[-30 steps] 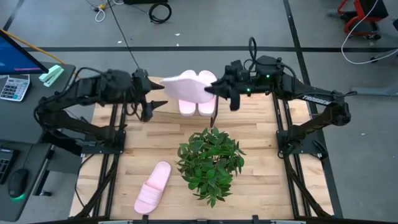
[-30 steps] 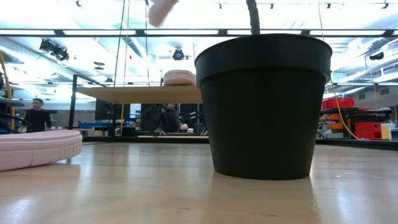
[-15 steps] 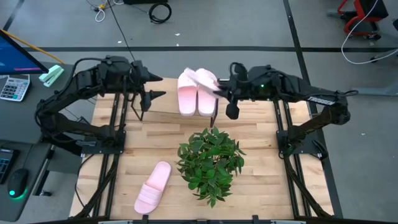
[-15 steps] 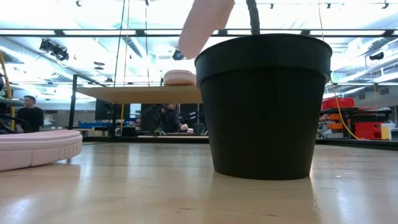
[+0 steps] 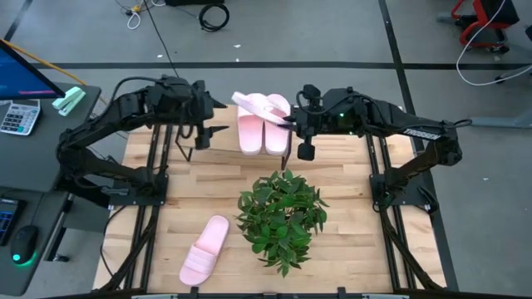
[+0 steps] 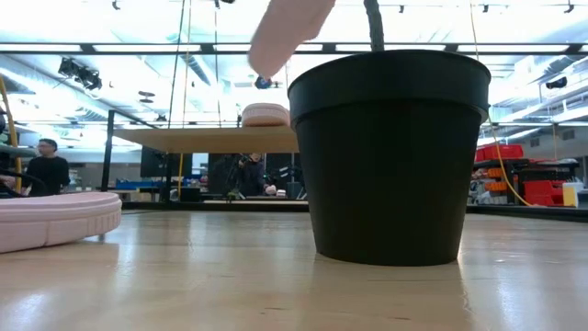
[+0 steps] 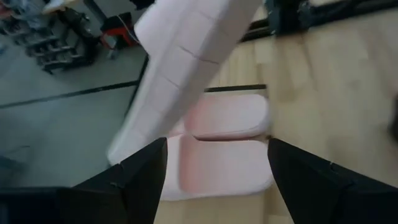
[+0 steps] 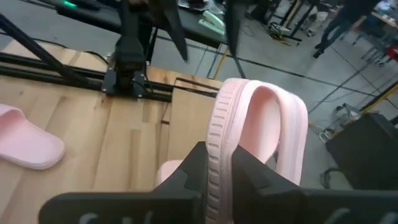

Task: Pick and place slides into the shelf
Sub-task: Put the pink slide on the shelf

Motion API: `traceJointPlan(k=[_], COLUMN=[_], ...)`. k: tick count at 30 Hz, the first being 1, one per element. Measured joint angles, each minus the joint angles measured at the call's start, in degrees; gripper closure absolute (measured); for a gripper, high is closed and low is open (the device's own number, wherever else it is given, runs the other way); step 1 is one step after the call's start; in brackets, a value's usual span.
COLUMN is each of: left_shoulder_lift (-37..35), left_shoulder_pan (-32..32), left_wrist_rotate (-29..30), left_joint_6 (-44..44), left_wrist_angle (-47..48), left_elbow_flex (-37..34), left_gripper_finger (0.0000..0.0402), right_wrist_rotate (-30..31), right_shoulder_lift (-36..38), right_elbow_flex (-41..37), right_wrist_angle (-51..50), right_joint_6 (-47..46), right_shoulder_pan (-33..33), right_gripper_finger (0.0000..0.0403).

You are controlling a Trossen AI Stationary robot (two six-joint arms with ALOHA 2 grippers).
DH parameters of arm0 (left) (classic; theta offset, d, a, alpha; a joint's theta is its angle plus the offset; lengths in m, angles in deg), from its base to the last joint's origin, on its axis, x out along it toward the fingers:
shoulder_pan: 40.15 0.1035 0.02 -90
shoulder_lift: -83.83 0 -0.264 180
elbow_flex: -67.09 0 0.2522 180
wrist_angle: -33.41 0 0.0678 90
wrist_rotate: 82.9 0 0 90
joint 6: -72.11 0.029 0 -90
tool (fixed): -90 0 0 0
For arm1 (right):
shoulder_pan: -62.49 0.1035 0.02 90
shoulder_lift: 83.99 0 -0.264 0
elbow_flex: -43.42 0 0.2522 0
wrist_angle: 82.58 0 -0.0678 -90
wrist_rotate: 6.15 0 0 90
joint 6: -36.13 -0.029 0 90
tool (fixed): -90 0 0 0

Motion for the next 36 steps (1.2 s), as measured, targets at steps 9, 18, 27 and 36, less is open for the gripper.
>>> traceJointPlan(k=[9, 18, 27, 36], left_shoulder_lift=[2.14, 2.14, 2.14, 4.47], left_shoulder_pan=[-3.95, -4.45, -4.45, -4.32], left_wrist_rotate=[9.93, 9.93, 9.89, 9.76], left_joint_6=[11.38, 13.75, 13.87, 13.85], left_wrist_angle=[-8.60, -5.92, -3.97, -2.73], left_elbow_flex=[0.00, 0.02, 0.02, 0.14], left_gripper_finger=[0.0120, 0.0120, 0.0120, 0.0120], right_wrist_rotate=[-2.25, -4.72, -4.96, -7.36], right_shoulder_lift=[-7.28, -8.50, -7.18, -7.16], right_elbow_flex=[7.02, 9.59, 9.59, 9.56], right_wrist_angle=[-8.77, -5.96, -3.66, -1.82], right_joint_6=[-0.07, 1.08, 0.38, -0.14], right_shoulder_pan=[0.02, 0.02, 0.50, 1.51], right_gripper_finger=[0.0364, 0.0364, 0.0364, 0.0364])
